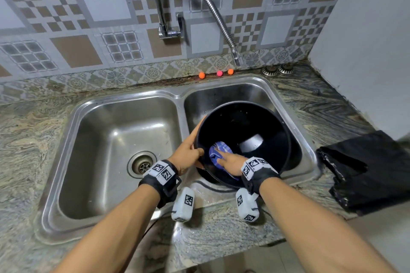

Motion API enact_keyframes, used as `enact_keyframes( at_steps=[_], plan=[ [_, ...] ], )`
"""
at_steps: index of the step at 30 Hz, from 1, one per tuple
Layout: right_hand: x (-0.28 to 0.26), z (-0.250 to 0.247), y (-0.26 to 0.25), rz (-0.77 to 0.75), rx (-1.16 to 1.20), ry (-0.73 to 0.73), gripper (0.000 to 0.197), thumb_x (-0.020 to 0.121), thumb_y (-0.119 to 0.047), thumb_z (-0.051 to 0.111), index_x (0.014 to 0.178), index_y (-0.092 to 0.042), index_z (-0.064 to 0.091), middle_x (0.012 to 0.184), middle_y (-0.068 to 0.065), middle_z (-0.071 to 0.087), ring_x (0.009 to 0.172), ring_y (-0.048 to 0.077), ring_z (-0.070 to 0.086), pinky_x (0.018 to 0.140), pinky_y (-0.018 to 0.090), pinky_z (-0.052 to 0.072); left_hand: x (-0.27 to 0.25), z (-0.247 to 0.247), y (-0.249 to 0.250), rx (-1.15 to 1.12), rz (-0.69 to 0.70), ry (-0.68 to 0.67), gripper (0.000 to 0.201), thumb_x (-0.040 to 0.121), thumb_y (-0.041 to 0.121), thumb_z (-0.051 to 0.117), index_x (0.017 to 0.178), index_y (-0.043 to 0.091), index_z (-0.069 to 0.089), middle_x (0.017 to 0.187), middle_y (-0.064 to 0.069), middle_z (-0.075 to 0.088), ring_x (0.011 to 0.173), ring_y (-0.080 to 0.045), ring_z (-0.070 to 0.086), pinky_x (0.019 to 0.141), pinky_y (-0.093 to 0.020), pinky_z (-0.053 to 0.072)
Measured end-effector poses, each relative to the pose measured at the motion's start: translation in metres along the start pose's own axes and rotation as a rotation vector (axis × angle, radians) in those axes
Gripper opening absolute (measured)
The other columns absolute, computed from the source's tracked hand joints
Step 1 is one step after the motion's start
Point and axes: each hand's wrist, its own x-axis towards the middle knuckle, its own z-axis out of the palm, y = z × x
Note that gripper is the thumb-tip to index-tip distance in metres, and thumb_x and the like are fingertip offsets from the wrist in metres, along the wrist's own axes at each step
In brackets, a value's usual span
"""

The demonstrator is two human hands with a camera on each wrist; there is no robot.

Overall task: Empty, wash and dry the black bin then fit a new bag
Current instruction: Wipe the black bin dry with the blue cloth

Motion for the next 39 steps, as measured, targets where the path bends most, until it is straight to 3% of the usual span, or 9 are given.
enact_keyframes(
  at_steps=[3,7,12,15,24,28,31,36,39],
  plan=[
    [-0.013,0.002,0.010,-0.071,0.035,-0.031,0.051,0.104,-0.036,0.029,0.153,-0.039,0.014,0.152,0.014,0.036,0.112,0.029,0.054,0.086,0.029,0.043,-0.002,0.010,-0.009,-0.047,0.030,0.018,0.098,0.087,-0.024,0.035,0.126,0.066,0.031,0.142,-0.002,0.051,0.123,-0.032,0.056,0.068,-0.022,0.058],
    [-0.028,0.005,0.016,-0.120,-0.052,-0.069,0.055,0.104,-0.037,0.030,0.153,-0.040,0.004,0.163,-0.002,0.006,0.137,0.028,0.041,0.112,0.040,0.033,-0.010,0.018,-0.019,-0.031,0.021,0.046,0.103,0.086,-0.021,0.041,0.121,0.076,0.034,0.144,0.001,0.048,0.127,-0.031,0.054,0.079,-0.035,0.059],
    [-0.033,0.009,0.012,-0.132,-0.222,-0.050,0.055,0.105,-0.031,0.030,0.155,-0.031,0.006,0.163,-0.006,0.008,0.142,0.031,0.031,0.111,0.037,0.033,-0.009,0.006,0.005,0.170,-0.008,0.138,0.069,0.097,0.004,0.052,0.139,0.053,0.029,0.136,0.002,0.054,0.123,-0.025,0.055,0.102,-0.049,0.048],
    [-0.035,0.013,0.011,-0.106,-0.293,-0.043,0.056,0.105,-0.040,0.028,0.155,-0.029,0.008,0.163,-0.003,0.010,0.146,0.028,0.023,0.109,0.035,0.032,0.006,-0.006,0.026,0.460,0.067,0.210,0.058,0.100,0.023,0.052,0.150,0.042,0.029,0.145,-0.001,0.050,0.132,-0.020,0.048,0.111,-0.033,0.038],
    [-0.020,0.010,0.009,0.097,-0.410,0.059,0.052,0.102,-0.023,0.042,0.150,-0.012,0.027,0.150,0.017,0.038,0.134,0.038,0.041,0.107,0.053,0.036,0.025,-0.017,0.044,0.728,0.127,0.119,0.066,0.093,-0.002,0.044,0.147,0.036,0.039,0.136,-0.003,0.059,0.127,-0.022,0.053,0.100,-0.022,0.038],
    [-0.011,-0.013,0.011,0.259,-0.319,0.129,0.018,0.094,-0.018,0.043,0.088,-0.015,0.060,0.101,0.011,0.056,0.100,0.031,0.058,0.098,0.043,0.035,0.014,-0.015,0.023,0.558,0.080,0.048,0.078,0.093,0.004,0.041,0.138,0.066,0.028,0.133,-0.007,0.059,0.109,-0.030,0.065,0.086,-0.046,0.058],
    [0.014,-0.027,0.019,0.321,-0.204,0.217,0.023,0.094,-0.012,0.046,0.114,-0.009,0.058,0.122,0.011,0.057,0.118,0.033,0.055,0.097,0.043,0.043,0.008,-0.016,0.017,0.461,-0.002,-0.017,0.088,0.091,-0.003,0.041,0.137,0.069,0.020,0.131,-0.006,0.055,0.100,-0.028,0.068,0.068,-0.039,0.062],
    [0.061,-0.028,0.029,0.373,-0.182,0.188,0.052,0.087,-0.019,0.055,0.138,-0.023,0.046,0.145,0.009,0.040,0.135,0.033,0.036,0.110,0.048,0.030,0.009,-0.028,0.006,0.353,-0.061,-0.075,0.097,0.089,-0.009,0.045,0.127,0.075,0.014,0.118,0.005,0.061,0.102,-0.020,0.067,0.081,-0.035,0.060],
    [0.062,-0.025,0.016,0.318,-0.167,0.109,0.034,0.098,-0.029,0.042,0.131,-0.026,0.050,0.134,0.004,0.050,0.127,0.025,0.046,0.092,0.037,0.029,0.007,-0.033,0.000,0.256,-0.091,-0.094,0.096,0.091,-0.012,0.044,0.122,0.075,0.020,0.117,0.016,0.059,0.107,-0.016,0.064,0.081,-0.028,0.059]
  ],
)
